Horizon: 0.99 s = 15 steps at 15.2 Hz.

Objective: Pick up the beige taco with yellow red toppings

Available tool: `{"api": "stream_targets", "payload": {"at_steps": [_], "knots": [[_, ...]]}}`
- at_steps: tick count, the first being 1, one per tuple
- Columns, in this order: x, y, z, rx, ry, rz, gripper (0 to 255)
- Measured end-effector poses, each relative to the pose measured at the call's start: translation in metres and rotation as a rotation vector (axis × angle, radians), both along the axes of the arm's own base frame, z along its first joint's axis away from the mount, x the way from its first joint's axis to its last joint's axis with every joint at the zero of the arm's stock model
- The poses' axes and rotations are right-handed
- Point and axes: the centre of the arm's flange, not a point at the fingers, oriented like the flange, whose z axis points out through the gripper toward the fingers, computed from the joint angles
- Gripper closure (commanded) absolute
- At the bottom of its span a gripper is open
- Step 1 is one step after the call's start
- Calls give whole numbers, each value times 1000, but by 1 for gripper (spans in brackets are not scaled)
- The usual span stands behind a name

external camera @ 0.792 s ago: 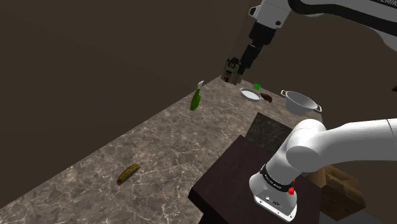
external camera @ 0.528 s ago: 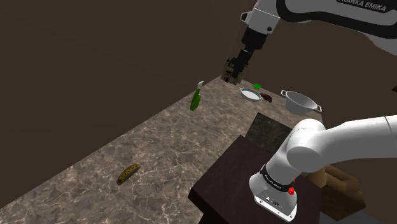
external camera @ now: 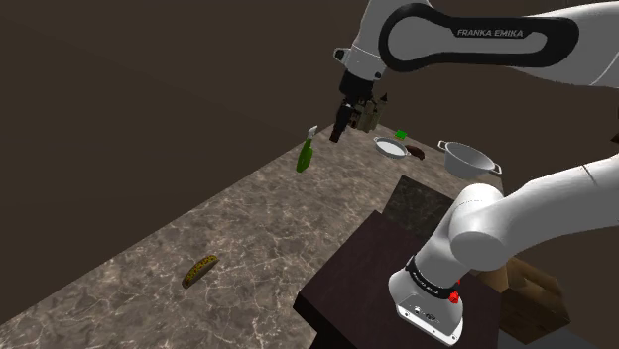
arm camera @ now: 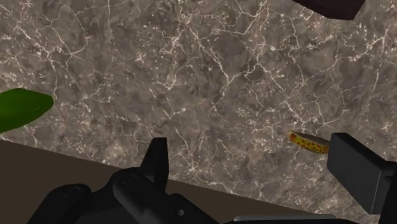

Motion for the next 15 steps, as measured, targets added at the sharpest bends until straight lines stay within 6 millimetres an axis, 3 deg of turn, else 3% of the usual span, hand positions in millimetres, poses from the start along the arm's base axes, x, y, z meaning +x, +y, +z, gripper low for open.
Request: {"api": "stream_targets", "payload": {"at_steps": [9, 15], "knots": [[66, 46, -88, 13, -3, 270, 0], [100, 91, -148, 22, -4, 450, 0]]}}
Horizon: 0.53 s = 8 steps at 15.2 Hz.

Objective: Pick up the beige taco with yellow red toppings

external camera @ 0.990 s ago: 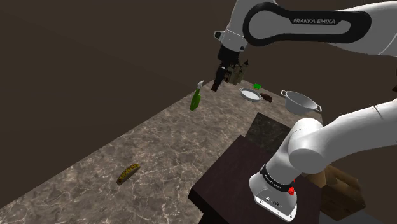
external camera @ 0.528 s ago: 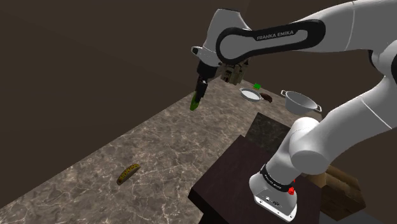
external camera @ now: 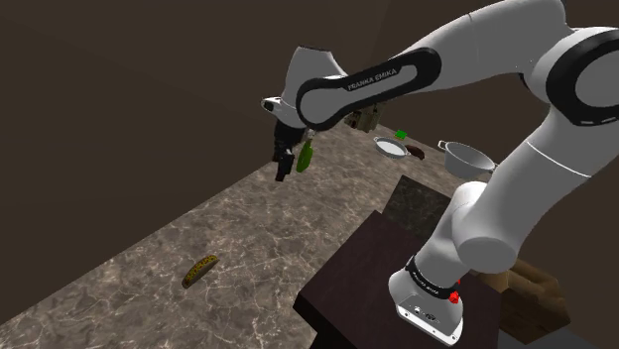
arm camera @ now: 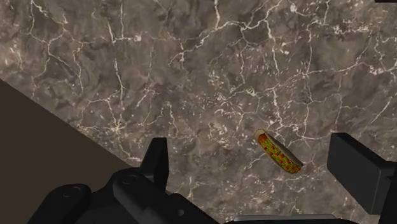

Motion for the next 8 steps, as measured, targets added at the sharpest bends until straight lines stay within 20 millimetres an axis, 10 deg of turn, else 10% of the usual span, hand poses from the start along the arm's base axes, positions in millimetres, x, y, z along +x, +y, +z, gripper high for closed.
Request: {"api": "stream_targets", "payload": {"at_steps": [8], "knots": [[28, 62, -76, 11, -2, 241, 0]]}}
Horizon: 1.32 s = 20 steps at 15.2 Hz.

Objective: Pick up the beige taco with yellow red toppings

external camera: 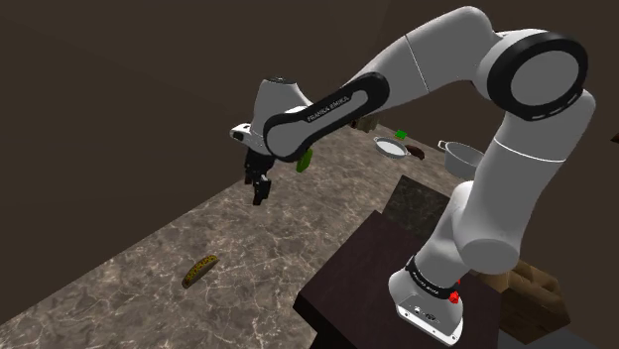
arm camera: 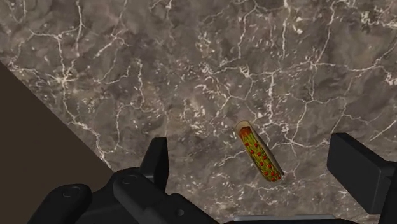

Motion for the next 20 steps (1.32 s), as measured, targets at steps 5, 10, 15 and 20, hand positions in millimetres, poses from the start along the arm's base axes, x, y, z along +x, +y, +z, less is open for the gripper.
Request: {"api": "stream_targets", "payload": {"at_steps": [5, 10, 15, 20], "knots": [[13, 42, -48, 7, -1, 151, 0], [18, 84, -98, 15, -2, 301, 0], [18, 131, -145, 22, -3, 451, 0], [11, 163, -183, 28, -4, 558, 0]]}}
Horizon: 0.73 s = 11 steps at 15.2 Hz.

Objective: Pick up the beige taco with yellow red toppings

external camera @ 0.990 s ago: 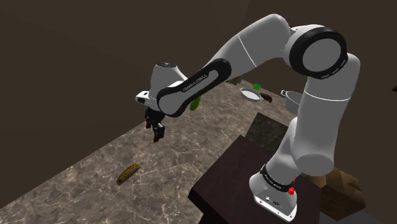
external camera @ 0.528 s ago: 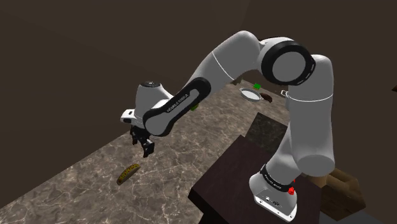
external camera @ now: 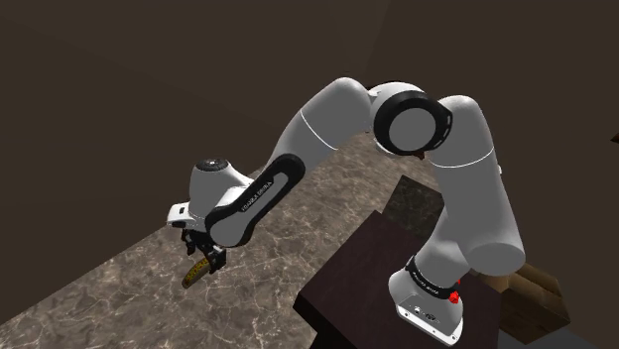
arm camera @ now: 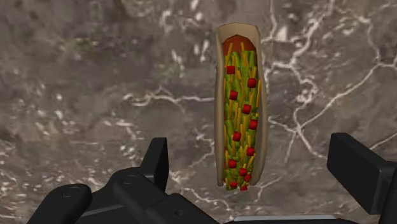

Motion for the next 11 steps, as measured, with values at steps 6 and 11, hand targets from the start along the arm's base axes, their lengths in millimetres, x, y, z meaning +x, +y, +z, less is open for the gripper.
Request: {"api": "stream_targets", "payload": {"at_steps": [6, 11], "knots": [[1, 1, -32, 0, 0, 7, 0], [1, 1, -36, 1, 0, 7, 255]]}}
